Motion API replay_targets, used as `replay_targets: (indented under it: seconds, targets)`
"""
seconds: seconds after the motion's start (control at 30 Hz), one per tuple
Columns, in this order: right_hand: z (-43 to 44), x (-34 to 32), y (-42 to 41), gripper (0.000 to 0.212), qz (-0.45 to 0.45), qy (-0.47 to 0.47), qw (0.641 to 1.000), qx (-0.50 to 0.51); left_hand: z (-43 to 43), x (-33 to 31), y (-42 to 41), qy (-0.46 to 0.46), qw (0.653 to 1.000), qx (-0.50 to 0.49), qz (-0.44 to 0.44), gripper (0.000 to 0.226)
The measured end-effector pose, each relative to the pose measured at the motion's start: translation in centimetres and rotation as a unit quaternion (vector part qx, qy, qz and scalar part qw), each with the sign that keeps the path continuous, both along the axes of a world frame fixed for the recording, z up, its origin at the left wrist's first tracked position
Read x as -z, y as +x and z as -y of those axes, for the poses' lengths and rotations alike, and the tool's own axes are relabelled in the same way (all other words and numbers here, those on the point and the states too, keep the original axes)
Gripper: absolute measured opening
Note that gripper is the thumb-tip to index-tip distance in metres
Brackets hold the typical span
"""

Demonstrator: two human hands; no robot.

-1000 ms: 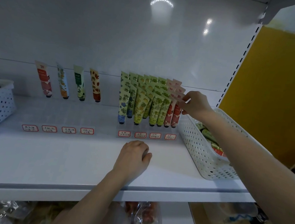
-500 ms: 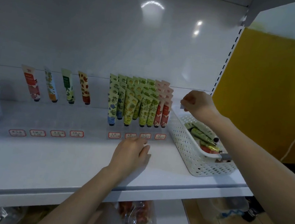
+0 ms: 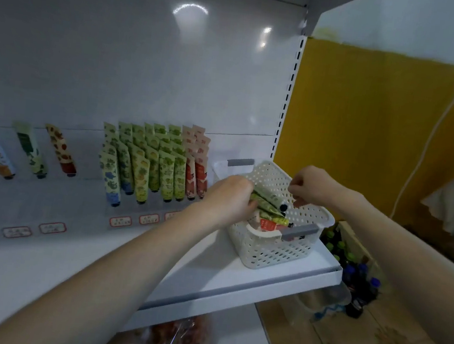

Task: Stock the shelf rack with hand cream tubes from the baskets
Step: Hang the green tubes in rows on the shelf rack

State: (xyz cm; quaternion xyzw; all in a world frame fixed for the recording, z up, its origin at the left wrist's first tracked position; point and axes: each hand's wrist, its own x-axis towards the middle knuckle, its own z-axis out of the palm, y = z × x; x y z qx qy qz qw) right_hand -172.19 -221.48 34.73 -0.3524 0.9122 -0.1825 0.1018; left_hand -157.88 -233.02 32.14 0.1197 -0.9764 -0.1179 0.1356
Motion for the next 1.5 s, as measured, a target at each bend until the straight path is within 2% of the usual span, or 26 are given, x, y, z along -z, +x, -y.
replay_targets:
  seconds: [0.17, 0.3, 0.37, 0.43, 0.63, 0.83, 0.9, 0.93, 1.0, 1.03, 1.3, 1.4, 1.5]
  targets:
    - [3.2, 0.5, -0.8, 0.026, -0.026, 0.049, 0.998, -0.017, -0.8, 1.2, -5.2, -0.022, 0.986, -0.045, 0.159, 0.013]
    - [5.8, 1.9, -1.8, 0.034, -0.054, 0.117, 0.991, -0.026, -1.7, 1.6, -6.6, -0.109, 0.951, -0.063, 0.282, 0.034]
    - [6.2, 2.6, -2.5, 0.035, -0.045, 0.135, 0.989, -0.032, -1.9, 1.7, -7.0, -0.129, 0.94, -0.076, 0.308, 0.047]
    - [6.4, 2.9, -2.9, 0.036, -0.043, 0.147, 0.987, -0.039, -2.1, 1.9, -7.4, -0.134, 0.932, -0.081, 0.327, 0.049]
    - [6.9, 3.1, -2.9, 0.032, -0.023, 0.188, 0.98, -0.066, -2.0, 1.9, -8.2, -0.058, 0.919, -0.082, 0.382, 0.029]
    - [6.9, 2.9, -3.1, 0.03, -0.018, 0.16, 0.984, -0.074, -1.8, 2.0, -8.4, -0.004, 0.917, -0.077, 0.391, 0.034]
    - [6.9, 2.5, -3.2, 0.017, -0.005, 0.124, 0.99, -0.066, -1.6, 2.1, -8.4, 0.0, 0.925, -0.078, 0.373, 0.032]
    - [6.7, 2.2, -3.1, 0.004, -0.006, 0.103, 0.992, -0.066, -1.5, 2.3, -8.4, 0.008, 0.93, -0.077, 0.36, 0.031]
    - [6.6, 1.6, -3.2, 0.031, -0.01, 0.063, 0.996, -0.055, -1.5, 2.4, -8.3, 0.02, 0.937, -0.074, 0.342, 0.03]
    - [6.5, 1.2, -3.2, 0.038, -0.018, 0.048, 0.997, -0.053, -1.6, 2.3, -8.2, 0.023, 0.937, -0.073, 0.341, 0.031]
    - [5.0, -0.5, -3.8, 0.038, -0.039, -0.027, 0.997, -0.058, -1.9, 2.1, -8.0, 0.111, 0.912, -0.074, 0.387, 0.028]
    - [4.4, -1.0, -4.2, 0.041, -0.035, -0.052, 0.997, -0.053, -1.9, 1.8, -7.8, 0.143, 0.913, -0.081, 0.373, 0.034]
    - [3.7, -1.4, -4.3, 0.04, -0.032, -0.067, 0.996, -0.043, -2.0, 1.8, -7.6, 0.161, 0.923, -0.081, 0.341, 0.029]
